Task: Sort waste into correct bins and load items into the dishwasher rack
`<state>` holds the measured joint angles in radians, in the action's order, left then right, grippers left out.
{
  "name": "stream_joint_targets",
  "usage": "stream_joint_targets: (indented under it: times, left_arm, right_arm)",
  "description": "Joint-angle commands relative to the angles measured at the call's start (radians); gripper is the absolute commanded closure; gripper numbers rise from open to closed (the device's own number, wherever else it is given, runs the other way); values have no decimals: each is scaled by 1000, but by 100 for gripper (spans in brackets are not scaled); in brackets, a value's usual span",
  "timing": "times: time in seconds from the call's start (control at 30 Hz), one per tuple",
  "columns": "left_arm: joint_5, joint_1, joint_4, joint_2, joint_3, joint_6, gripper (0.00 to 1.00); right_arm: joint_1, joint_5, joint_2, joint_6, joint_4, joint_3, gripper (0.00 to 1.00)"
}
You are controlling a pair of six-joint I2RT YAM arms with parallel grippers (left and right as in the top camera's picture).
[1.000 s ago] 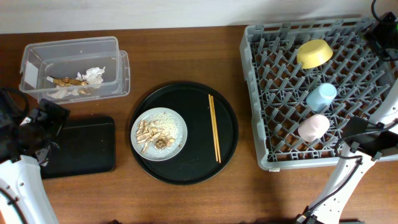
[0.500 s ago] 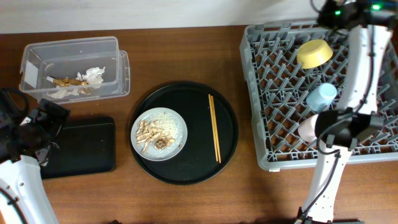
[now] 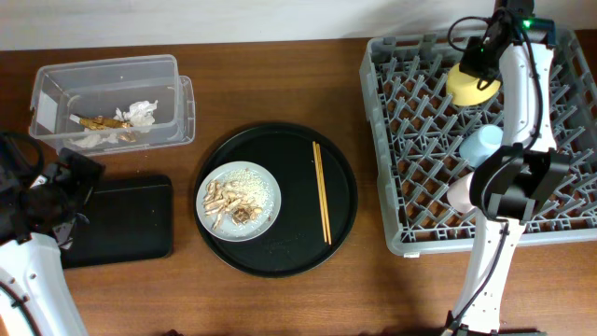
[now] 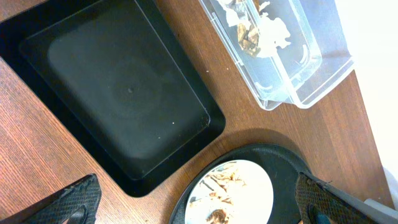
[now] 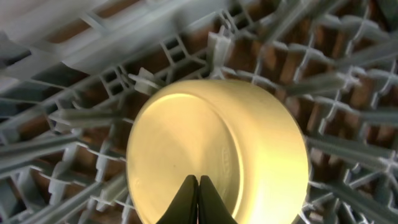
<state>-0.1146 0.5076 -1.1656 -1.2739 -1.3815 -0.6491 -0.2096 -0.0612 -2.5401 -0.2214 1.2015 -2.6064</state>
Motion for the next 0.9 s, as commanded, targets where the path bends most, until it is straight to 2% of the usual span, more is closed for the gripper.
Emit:
stream_joint_targets:
  times: [0.0, 0.23, 0.4, 0.53, 0.67, 0.73, 0.77, 0.8, 0.83, 0.87]
  left_arm:
    - [7, 6, -2, -4, 3, -10, 1]
    - [7, 6, -2, -4, 3, -10, 1]
    - [7, 6, -2, -4, 3, -10, 1]
    - [7, 6, -2, -4, 3, -10, 1]
    - [7, 6, -2, -4, 3, -10, 1]
    - [7, 6, -2, -4, 3, -10, 1]
    - [7, 6, -2, -4, 3, -10, 1]
    - [7, 6, -2, -4, 3, -10, 1]
    - [7, 6, -2, -4, 3, -10, 1]
    - [7, 6, -2, -4, 3, -10, 1]
  right_arm:
    - [-20, -147, 10, 4, 45, 2, 96]
    - [-21, -327, 98, 4, 68, -3, 96]
    - [-19, -324, 161, 4, 83, -3, 96]
    - [1, -120, 268, 4, 124, -3, 96]
    - [57, 348, 407, 9, 203, -2, 96]
    - [112, 454, 451, 71, 245, -2, 95]
    - [141, 484, 464, 111, 271, -2, 90]
    - [167, 498, 470, 137, 295, -2, 58]
    - [218, 499, 470, 143, 344, -2, 12]
    - [244, 498, 467, 144, 364, 1, 11]
